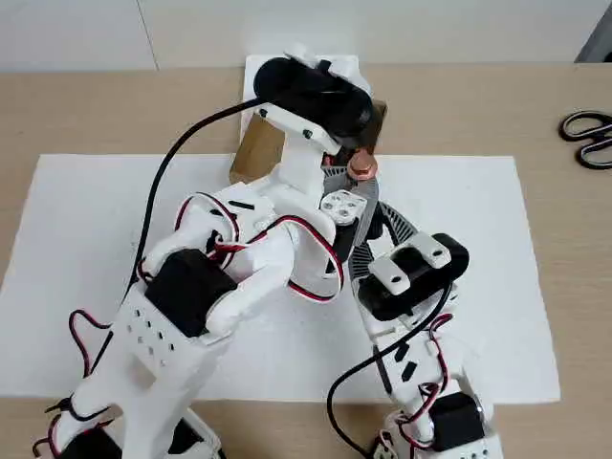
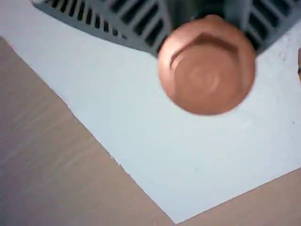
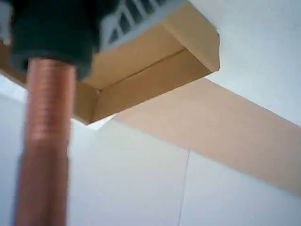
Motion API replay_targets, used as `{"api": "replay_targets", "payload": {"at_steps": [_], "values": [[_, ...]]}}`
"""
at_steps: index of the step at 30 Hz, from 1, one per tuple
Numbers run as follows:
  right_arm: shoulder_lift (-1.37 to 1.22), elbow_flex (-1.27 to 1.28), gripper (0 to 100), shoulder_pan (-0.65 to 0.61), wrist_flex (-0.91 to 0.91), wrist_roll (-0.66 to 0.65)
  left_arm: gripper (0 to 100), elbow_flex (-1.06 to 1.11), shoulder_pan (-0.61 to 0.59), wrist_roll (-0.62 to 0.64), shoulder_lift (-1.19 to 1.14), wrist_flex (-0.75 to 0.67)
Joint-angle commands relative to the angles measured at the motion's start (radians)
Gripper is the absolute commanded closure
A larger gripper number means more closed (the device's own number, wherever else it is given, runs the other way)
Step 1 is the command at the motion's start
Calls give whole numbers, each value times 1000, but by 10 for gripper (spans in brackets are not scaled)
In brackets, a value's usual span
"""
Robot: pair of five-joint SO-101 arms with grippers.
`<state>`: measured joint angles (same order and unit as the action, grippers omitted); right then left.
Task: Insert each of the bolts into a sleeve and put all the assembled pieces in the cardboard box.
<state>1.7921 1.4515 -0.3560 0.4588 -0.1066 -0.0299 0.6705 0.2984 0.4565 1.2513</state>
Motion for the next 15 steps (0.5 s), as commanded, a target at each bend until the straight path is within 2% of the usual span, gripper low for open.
{"api": "replay_targets", "payload": {"at_steps": [1, 6, 15], "values": [[13, -20, 996, 12, -107, -11, 994, -4, -5, 43, 2, 3], [13, -14, 996, 12, -214, -80, 994, -4, -43, 60, 2, -8], [24, 6, 996, 5, -231, -77, 994, -4, -46, 60, -3, -25]]}}
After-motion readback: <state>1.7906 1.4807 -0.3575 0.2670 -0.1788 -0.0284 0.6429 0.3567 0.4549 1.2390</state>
